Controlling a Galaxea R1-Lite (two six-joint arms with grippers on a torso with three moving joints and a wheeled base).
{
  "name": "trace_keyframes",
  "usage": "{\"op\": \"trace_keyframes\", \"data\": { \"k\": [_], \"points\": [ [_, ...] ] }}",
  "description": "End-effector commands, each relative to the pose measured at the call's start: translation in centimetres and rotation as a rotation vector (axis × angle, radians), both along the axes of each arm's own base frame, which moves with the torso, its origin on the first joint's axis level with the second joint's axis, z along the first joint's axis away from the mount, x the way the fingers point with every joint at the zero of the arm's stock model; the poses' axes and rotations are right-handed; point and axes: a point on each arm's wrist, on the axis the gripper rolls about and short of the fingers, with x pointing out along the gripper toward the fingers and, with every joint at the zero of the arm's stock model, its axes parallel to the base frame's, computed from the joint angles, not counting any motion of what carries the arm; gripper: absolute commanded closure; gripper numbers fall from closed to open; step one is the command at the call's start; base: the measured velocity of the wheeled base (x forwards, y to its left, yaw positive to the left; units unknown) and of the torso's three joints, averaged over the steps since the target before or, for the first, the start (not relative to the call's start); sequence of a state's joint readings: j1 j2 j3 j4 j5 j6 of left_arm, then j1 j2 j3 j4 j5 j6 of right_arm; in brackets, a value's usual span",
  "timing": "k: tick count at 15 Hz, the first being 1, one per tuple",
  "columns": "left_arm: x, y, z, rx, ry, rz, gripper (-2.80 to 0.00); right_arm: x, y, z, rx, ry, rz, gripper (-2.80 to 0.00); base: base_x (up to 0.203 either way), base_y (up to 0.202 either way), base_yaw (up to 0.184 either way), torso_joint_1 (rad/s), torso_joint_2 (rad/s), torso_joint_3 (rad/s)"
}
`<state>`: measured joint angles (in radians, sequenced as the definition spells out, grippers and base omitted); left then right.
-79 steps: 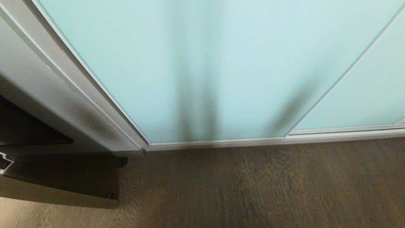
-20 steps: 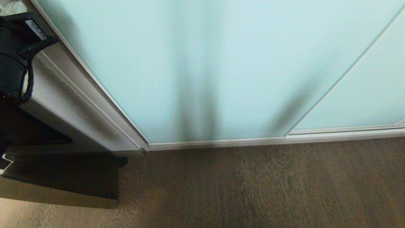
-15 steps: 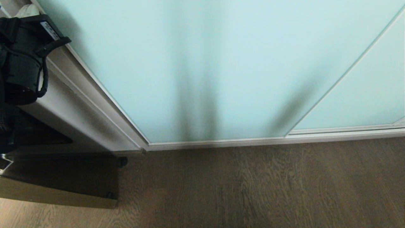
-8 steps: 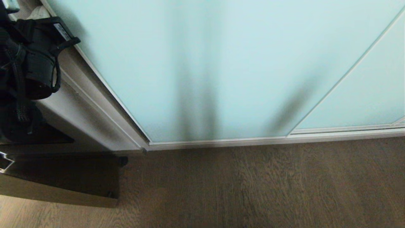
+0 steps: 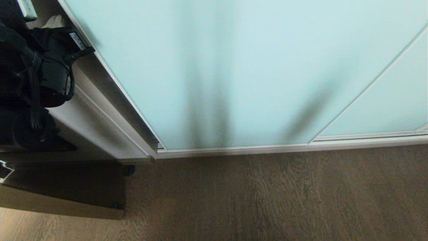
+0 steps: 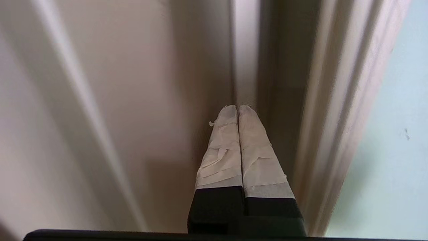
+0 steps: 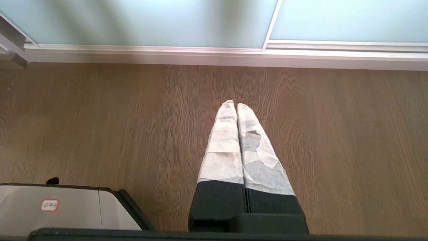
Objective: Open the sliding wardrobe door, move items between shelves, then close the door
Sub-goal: Open the door
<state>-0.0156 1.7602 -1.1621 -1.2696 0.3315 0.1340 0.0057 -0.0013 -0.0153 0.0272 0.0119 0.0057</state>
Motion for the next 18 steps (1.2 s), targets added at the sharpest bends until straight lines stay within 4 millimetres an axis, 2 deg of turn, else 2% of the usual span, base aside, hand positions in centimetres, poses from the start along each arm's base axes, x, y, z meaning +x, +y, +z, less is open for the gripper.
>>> {"op": "trace_keyframes", "data": {
  "k": [1, 4, 10, 14, 18],
  "points": [
    [0.3, -1.3, -0.1, 0.003, 0.0, -0.037, 0.0, 0.0, 0.0, 0.0, 0.0, -0.001, 0.001, 0.0, 0.0, 0.0, 0.0, 0.0, 0.0, 0.0],
    [0.9, -3.1, -0.5, 0.014, 0.01, -0.078, 0.0, 0.0, 0.0, 0.0, 0.0, -0.001, 0.001, 0.0, 0.0, 0.0, 0.0, 0.0, 0.0, 0.0],
    [2.6, -5.3, -1.2, 0.025, 0.019, -0.123, 0.0, 0.0, 0.0, 0.0, 0.0, -0.001, 0.001, 0.0, 0.0, 0.0, 0.0, 0.0, 0.0, 0.0],
    [3.0, -8.3, -2.0, 0.046, 0.041, -0.187, 0.0, 0.0, 0.0, 0.0, 0.0, -0.001, 0.001, 0.0, 0.0, 0.0, 0.0, 0.0, 0.0, 0.0],
    [3.6, -11.5, -3.7, 0.062, 0.064, -0.257, 0.0, 0.0, 0.0, 0.0, 0.0, -0.001, 0.001, 0.0, 0.0, 0.0, 0.0, 0.0, 0.0, 0.0]
  ]
}}
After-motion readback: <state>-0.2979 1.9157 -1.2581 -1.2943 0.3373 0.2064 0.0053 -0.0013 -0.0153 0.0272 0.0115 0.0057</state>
